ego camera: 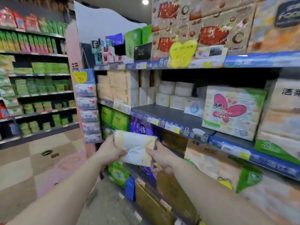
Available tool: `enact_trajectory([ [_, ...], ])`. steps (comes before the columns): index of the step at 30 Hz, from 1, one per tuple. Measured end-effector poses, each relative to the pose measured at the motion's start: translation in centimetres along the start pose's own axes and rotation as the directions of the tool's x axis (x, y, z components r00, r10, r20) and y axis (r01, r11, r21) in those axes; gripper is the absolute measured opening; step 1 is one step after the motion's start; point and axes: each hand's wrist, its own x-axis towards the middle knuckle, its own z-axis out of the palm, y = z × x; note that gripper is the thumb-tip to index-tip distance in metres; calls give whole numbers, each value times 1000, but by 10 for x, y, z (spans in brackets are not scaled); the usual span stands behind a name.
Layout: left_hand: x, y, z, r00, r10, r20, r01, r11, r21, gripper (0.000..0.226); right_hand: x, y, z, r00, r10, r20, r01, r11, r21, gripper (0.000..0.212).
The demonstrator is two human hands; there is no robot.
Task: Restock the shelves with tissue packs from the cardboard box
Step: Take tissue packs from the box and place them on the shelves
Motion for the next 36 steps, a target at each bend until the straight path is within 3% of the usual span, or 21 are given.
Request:
enact_trajectory([
  [4,87,10,27,989,97,112,-90,994,-63,51,60,-15,-40,979,-23,-205,13,999,-52,50],
  [7,150,24,47,973,192,129,-174,974,-143,41,105,-31,-70,944,-126,-305,101,990,-96,30],
  [8,169,30,53,969,221,114,-202,966,-160,40,121,-36,-80,931,-166,-325,135,984,-115,30],
  [12,254,41,65,963,245,113,-219,955,-200,41,195,-52,-118,904,-220,-366,174,972,-155,63],
  [17,350,48,76,956,252,149,-215,950,-227,46,282,-65,-149,874,-273,-402,229,961,-156,49],
  [23,436,30,99,929,237,285,-172,956,-237,44,352,-50,-171,852,-206,-481,183,978,-95,56],
  [26,474,14,114,878,254,407,-177,960,-217,46,374,-39,-177,849,-132,-511,107,991,-78,81],
  [29,513,-2,127,799,243,550,-145,965,-217,57,383,-35,-174,851,-48,-523,-50,984,-171,101],
  [33,541,-1,132,670,243,702,-97,965,-242,50,385,-46,-166,838,21,-545,-138,975,-173,61],
  [36,556,-5,141,635,239,735,10,948,-317,60,385,-49,-158,805,9,-594,-126,980,-156,55],
])
